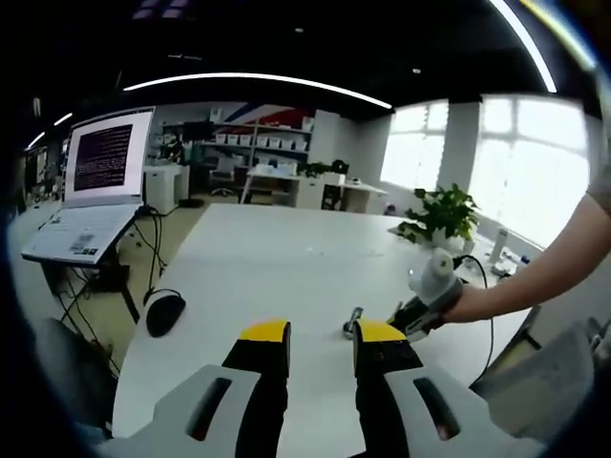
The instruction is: Place the washer onto the threaded stud by aligning its center hole with the stud, sliding it down to the base, and recovering from edge contact or off-axis alignment until the washer reaches the visible bottom stop.
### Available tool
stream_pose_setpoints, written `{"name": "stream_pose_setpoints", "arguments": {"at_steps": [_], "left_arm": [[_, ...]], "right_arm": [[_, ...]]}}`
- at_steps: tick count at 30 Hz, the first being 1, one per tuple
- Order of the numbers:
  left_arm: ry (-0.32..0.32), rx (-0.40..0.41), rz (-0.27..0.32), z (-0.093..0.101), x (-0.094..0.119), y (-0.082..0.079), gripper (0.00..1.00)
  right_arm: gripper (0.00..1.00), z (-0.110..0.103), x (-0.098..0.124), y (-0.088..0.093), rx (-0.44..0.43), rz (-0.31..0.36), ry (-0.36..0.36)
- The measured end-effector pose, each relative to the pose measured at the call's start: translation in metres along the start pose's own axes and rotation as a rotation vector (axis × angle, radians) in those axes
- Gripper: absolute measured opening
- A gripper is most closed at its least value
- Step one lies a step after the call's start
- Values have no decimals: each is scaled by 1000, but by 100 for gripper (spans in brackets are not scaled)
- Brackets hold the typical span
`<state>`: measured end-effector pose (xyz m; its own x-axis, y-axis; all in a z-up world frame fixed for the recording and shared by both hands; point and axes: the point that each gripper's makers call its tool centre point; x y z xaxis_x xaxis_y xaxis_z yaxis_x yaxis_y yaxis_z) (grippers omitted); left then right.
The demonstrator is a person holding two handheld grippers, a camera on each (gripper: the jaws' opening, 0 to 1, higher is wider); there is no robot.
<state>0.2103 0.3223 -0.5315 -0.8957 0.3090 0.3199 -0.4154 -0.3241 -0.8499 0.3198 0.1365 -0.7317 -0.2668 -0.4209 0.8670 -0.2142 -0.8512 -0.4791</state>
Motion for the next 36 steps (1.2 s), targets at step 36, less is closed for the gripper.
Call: {"name": "stream_pose_setpoints", "arguments": {"at_steps": [36], "left_arm": [[22, 10, 7, 3, 0, -1, 24]], "right_arm": [[10, 5, -8, 13, 157, -201, -76]]}}
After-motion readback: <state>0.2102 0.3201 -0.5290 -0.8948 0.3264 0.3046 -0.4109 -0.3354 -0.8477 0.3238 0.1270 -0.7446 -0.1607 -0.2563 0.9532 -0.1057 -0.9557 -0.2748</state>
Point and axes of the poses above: the point that each gripper's makers call its tool centre point, and the gripper's own axes: x roughly backward along the fingers, z roughly to its right, y roughly out of its underside, and after that the axes turned 15 degrees about x, right-handed
